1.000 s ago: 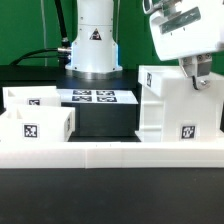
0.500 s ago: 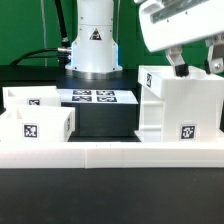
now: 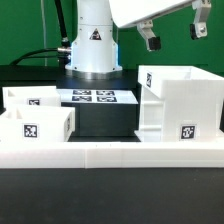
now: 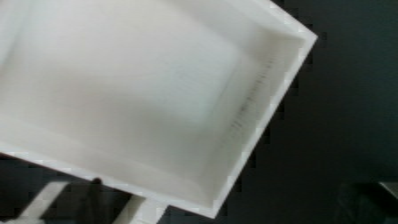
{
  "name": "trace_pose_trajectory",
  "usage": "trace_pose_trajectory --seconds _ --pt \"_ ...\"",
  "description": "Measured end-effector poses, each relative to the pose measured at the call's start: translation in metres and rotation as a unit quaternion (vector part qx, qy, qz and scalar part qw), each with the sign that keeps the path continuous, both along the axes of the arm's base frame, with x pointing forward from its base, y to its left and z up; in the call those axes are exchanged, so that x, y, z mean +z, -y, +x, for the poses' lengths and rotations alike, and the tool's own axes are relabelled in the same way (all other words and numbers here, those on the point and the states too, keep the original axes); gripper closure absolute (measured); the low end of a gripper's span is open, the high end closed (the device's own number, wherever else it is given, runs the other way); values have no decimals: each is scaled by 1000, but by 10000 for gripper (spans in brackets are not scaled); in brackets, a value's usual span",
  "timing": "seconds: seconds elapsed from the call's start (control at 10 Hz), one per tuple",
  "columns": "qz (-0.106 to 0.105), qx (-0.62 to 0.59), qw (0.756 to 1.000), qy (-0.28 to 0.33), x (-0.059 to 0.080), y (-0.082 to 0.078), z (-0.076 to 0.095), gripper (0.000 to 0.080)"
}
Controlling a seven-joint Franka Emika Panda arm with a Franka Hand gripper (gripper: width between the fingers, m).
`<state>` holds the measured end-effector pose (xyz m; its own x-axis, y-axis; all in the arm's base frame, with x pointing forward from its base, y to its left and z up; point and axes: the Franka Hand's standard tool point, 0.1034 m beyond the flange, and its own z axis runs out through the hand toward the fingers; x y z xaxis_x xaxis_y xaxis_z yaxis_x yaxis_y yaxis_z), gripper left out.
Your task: Assemble drawer
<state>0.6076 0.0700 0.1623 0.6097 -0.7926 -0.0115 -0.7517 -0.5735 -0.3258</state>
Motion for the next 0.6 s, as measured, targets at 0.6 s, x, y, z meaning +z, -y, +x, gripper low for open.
trace_pose_trajectory --seconds 0.6 --pt "-94 327 940 5 -8 29 -12 151"
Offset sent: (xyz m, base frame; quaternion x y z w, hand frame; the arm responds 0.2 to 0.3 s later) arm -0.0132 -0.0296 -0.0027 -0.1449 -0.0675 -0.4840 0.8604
